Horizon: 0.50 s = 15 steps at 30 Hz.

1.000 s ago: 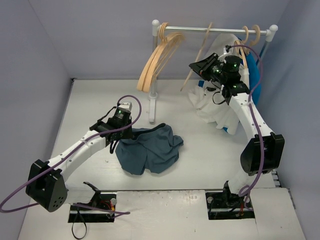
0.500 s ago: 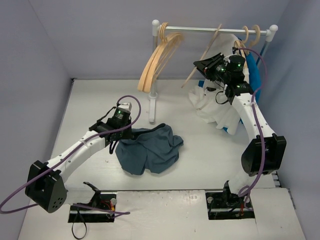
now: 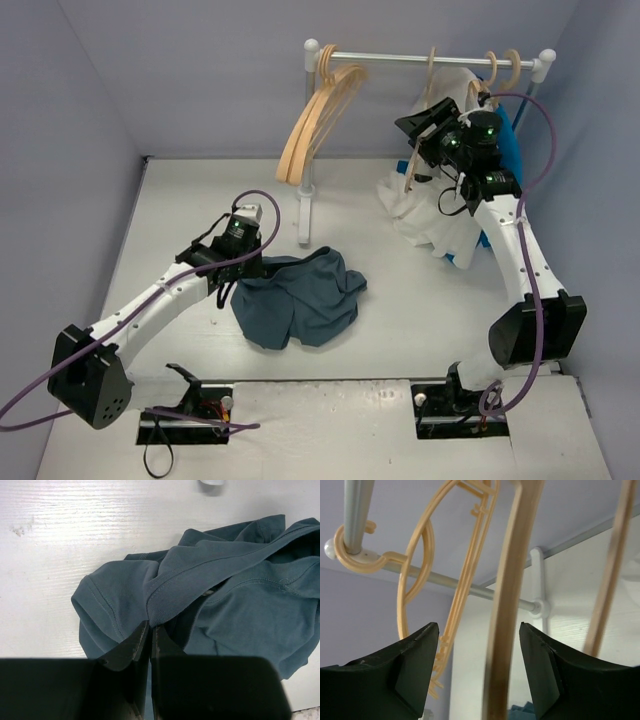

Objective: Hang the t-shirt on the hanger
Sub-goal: Pick up the hanger from the clothesline.

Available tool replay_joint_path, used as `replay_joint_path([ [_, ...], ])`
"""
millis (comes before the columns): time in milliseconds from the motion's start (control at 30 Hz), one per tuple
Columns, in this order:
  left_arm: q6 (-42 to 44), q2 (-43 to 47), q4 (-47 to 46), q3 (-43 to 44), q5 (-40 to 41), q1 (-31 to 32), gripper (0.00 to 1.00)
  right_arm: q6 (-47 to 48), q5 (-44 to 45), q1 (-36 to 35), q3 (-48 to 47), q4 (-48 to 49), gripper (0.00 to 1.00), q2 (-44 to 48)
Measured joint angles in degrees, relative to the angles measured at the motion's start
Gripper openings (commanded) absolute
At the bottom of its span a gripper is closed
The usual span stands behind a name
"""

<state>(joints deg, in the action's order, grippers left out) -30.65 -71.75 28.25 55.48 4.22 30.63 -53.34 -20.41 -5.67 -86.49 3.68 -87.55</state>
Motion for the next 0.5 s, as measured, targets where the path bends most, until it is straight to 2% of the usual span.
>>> replay_joint_path([
  [500, 0.0, 0.0, 0.0, 0.0, -0.5, 0.0, 0.0, 21.8, 18.1, -5.6, -5.0, -14.5, 0.69, 1.2],
])
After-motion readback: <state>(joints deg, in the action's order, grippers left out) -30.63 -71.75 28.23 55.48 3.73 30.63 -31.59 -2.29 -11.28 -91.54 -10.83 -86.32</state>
